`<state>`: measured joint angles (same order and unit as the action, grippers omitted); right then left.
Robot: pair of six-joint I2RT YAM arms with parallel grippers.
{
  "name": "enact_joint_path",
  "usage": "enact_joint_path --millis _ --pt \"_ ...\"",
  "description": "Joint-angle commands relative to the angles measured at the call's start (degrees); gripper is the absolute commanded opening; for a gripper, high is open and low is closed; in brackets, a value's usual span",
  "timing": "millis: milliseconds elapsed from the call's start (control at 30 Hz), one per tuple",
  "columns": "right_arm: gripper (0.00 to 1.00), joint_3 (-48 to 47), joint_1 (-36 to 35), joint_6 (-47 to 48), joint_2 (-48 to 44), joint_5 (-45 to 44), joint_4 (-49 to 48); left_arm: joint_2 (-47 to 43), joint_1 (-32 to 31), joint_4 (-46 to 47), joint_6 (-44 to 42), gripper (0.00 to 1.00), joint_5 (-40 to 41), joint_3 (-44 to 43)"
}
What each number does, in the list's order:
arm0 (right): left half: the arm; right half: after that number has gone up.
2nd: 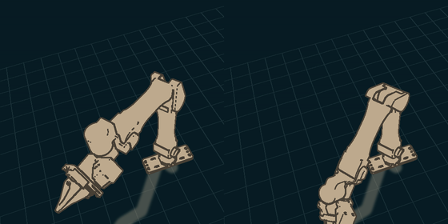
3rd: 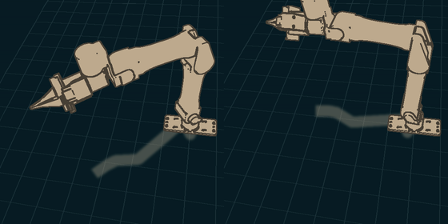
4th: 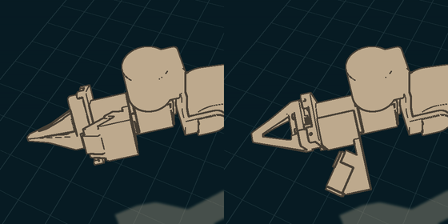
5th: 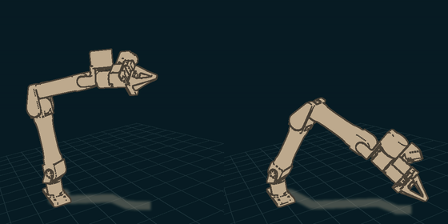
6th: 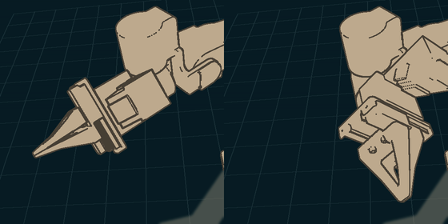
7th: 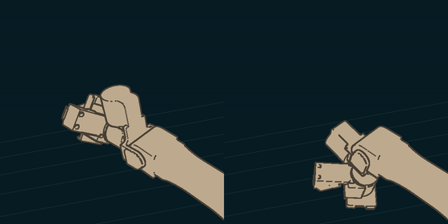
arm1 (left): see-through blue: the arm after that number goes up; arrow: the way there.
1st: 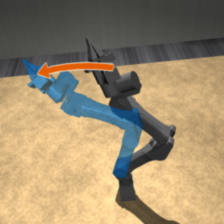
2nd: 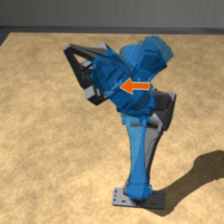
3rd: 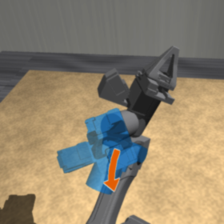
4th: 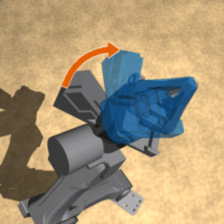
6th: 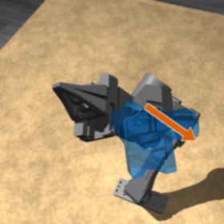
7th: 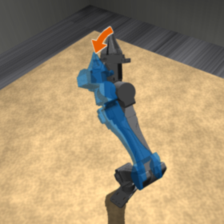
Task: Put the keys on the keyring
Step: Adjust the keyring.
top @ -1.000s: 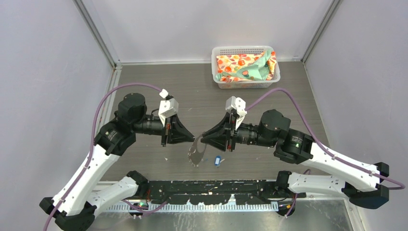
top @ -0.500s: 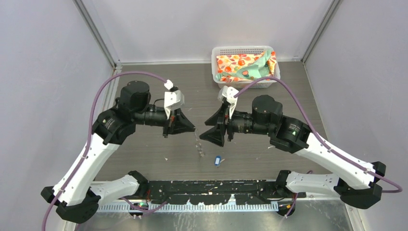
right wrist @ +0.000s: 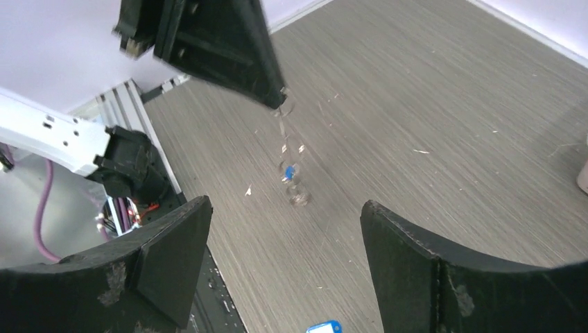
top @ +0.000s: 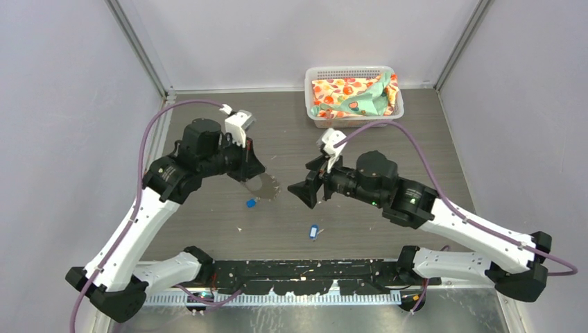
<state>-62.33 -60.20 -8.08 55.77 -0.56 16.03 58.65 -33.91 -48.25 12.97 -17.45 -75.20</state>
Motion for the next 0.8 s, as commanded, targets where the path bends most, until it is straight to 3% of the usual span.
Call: enact_joint_path --millis 0,167,300,500,767 --pt "0.84 2.97 -2.04 3.43 3.35 -1.12 -8.05 1.20 5.62 1.02 12.72 0.00 0.28 0.62" --pt "0.84 10.43 -2.03 7.25 2.88 2.63 -18.38 2.65 11.72 0.43 17.59 0.00 -7.91 2.11" --pt "0.84 13.36 -2.05 10.48 4.11 3.77 -23.75 2.17 12.59 3.98 20.60 0.00 -16.12 5.70" --pt "0.86 14.21 -0.61 13.52 6.30 6.38 -28.50 1.44 12.64 3.75 20.54 0.00 -20.32 8.02" --pt "0.87 13.12 2.06 14.89 12.14 17.75 -28.55 0.81 12.64 3.17 17.04 0.00 -22.79 7.41"
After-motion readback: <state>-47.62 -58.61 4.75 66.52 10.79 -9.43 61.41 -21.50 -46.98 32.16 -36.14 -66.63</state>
